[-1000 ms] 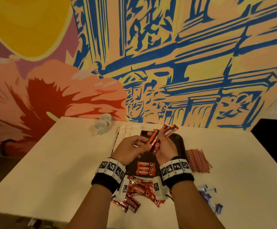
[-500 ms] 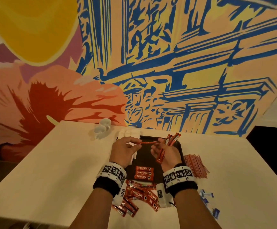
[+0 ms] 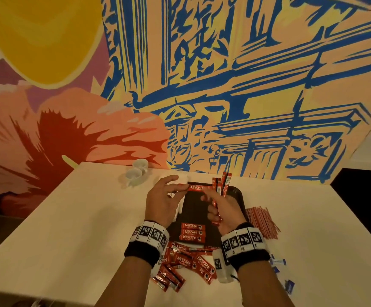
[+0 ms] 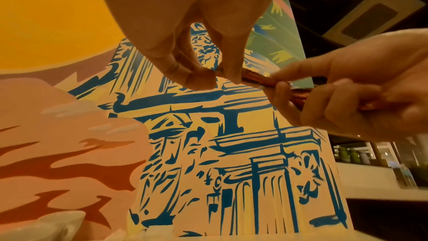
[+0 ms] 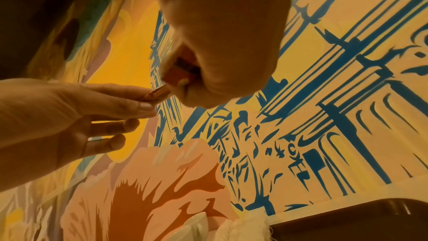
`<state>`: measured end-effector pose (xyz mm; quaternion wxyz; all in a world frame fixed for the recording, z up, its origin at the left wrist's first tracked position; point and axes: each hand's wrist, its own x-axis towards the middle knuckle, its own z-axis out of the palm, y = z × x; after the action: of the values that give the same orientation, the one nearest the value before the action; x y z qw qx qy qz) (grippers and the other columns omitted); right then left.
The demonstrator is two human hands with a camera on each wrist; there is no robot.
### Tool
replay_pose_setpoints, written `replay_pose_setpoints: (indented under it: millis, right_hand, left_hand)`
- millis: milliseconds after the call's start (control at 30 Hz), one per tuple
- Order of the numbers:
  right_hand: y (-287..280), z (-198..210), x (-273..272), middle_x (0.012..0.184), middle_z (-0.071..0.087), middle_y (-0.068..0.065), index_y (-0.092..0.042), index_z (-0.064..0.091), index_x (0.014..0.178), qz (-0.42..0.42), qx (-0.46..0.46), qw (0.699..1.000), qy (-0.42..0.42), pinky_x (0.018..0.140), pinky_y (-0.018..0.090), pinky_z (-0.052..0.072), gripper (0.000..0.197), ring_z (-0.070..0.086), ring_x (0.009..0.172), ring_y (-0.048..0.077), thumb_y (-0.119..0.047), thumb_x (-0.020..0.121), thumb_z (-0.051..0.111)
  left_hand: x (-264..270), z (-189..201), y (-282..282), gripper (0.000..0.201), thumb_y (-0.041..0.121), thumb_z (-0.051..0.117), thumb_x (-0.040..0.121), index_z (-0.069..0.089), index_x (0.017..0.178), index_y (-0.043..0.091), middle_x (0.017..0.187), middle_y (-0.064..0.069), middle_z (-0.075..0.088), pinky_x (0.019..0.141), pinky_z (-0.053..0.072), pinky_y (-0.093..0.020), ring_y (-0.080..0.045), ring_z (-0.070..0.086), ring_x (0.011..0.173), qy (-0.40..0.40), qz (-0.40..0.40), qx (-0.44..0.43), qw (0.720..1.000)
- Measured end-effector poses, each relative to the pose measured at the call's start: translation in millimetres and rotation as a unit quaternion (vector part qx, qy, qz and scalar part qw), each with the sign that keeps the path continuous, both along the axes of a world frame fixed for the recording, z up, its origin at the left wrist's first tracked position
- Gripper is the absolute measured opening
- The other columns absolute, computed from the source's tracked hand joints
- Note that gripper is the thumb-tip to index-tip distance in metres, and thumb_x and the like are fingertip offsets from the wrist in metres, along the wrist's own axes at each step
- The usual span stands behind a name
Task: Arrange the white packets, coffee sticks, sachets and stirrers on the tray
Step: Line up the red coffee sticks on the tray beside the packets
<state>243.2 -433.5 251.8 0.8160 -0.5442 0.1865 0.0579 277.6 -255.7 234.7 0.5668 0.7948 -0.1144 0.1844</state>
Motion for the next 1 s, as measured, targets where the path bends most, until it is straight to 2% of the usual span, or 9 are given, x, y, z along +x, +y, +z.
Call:
replay_pose_setpoints:
  millis: [67, 167, 267, 400, 533, 600, 700, 800, 1000]
  right_hand:
    - [-1, -3, 0, 0.085, 0.071, 0.007, -0.008, 0.067, 0.105, -0.01, 0.003, 1.0, -0.005, 0.039, 0.018, 0.03, 0.02, 0.039, 0.047, 0.007, -0.019, 0.091, 0.075]
    - [-1, -6, -1, 0.09, 0.074, 0.01, -0.006, 0.067, 0.106, -0.003, 0.008, 1.0, -0.013, 0.039, 0.018, 0.032, 0.019, 0.04, 0.047, 0.007, -0.016, 0.092, 0.074]
    - [0, -9, -6, 0.095, 0.076, 0.01, -0.004, 0.068, 0.11, 0.033, 0.002, 0.999, -0.021, 0.041, 0.018, 0.032, 0.024, 0.041, 0.049, 0.007, -0.017, 0.091, 0.075]
    - [-1, -12, -10, 0.093, 0.074, 0.006, -0.006, 0.071, 0.112, 0.068, -0.038, 0.997, 0.0, 0.042, 0.019, 0.031, 0.041, 0.04, 0.049, 0.007, -0.031, 0.082, 0.082]
    - [-5, -16, -7, 0.088, 0.062, 0.007, -0.009, 0.071, 0.108, 0.017, -0.069, 0.997, 0.001, 0.041, 0.022, 0.031, 0.056, 0.038, 0.046, 0.007, -0.046, 0.069, 0.087]
    - [-4, -13, -6, 0.085, 0.06, 0.008, -0.008, 0.072, 0.107, 0.025, -0.073, 0.997, -0.016, 0.041, 0.022, 0.03, 0.052, 0.037, 0.046, 0.009, -0.045, 0.073, 0.086]
    - [0, -8, -7, 0.065, 0.059, 0.001, -0.008, 0.074, 0.107, 0.073, -0.094, 0.992, -0.031, 0.041, 0.021, 0.027, 0.034, 0.035, 0.044, 0.008, -0.033, 0.085, 0.08]
    - [-2, -10, -7, 0.053, 0.048, -0.004, -0.006, 0.075, 0.104, 0.059, -0.113, 0.992, -0.023, 0.041, 0.022, 0.027, 0.023, 0.034, 0.042, 0.008, -0.023, 0.089, 0.077]
    - [-11, -19, -7, 0.054, 0.051, -0.005, -0.008, 0.075, 0.104, 0.023, -0.118, 0.993, -0.008, 0.041, 0.02, 0.032, 0.02, 0.037, 0.042, 0.007, -0.022, 0.089, 0.077]
  left_hand:
    - [-3, 3, 1, 0.035, 0.008, 0.076, 0.086, 0.077, 0.1, 0.04, 0.116, 0.013, 0.07, 0.082, 0.058, -0.035, -0.011, 0.067, 0.097, 0.053, -0.024, -0.048, 0.997]
    - [-7, 13, 4, 0.044, 0.006, 0.073, 0.088, 0.064, 0.124, 0.03, 0.101, 0.001, 0.076, 0.072, 0.059, -0.033, -0.016, 0.071, 0.09, 0.142, -0.084, -0.201, 0.966]
    - [-6, 18, 4, 0.037, 0.007, 0.073, 0.088, 0.062, 0.122, 0.015, 0.087, -0.007, 0.076, 0.07, 0.057, -0.032, -0.022, 0.071, 0.087, 0.19, -0.103, -0.27, 0.938]
    - [-2, 16, 6, 0.018, 0.007, 0.072, 0.089, 0.07, 0.107, 0.009, 0.091, -0.009, 0.076, 0.075, 0.057, -0.035, -0.024, 0.07, 0.091, 0.188, -0.092, -0.247, 0.946]
    - [-6, 16, 9, 0.027, 0.013, 0.065, 0.096, 0.071, 0.12, 0.024, 0.098, -0.01, 0.07, 0.076, 0.06, -0.03, -0.021, 0.073, 0.088, 0.165, -0.153, -0.146, 0.963]
    - [-10, 15, 5, 0.035, 0.013, 0.064, 0.096, 0.064, 0.129, 0.026, 0.097, -0.005, 0.07, 0.074, 0.059, -0.026, -0.015, 0.074, 0.081, 0.158, -0.18, -0.074, 0.968]
    - [-13, 9, -4, 0.045, 0.017, 0.069, 0.093, 0.057, 0.134, 0.03, 0.096, 0.0, 0.074, 0.083, 0.057, -0.032, -0.021, 0.074, 0.078, 0.164, -0.203, -0.018, 0.965]
    - [-9, 2, -1, 0.044, 0.02, 0.076, 0.088, 0.059, 0.127, 0.034, 0.097, 0.005, 0.075, 0.078, 0.055, -0.033, -0.019, 0.072, 0.084, 0.188, -0.196, -0.006, 0.963]
    - [-1, -12, 12, 0.035, 0.015, 0.08, 0.082, 0.072, 0.102, 0.042, 0.099, 0.019, 0.072, 0.091, 0.056, -0.046, -0.006, 0.066, 0.095, 0.188, -0.164, 0.065, 0.966]
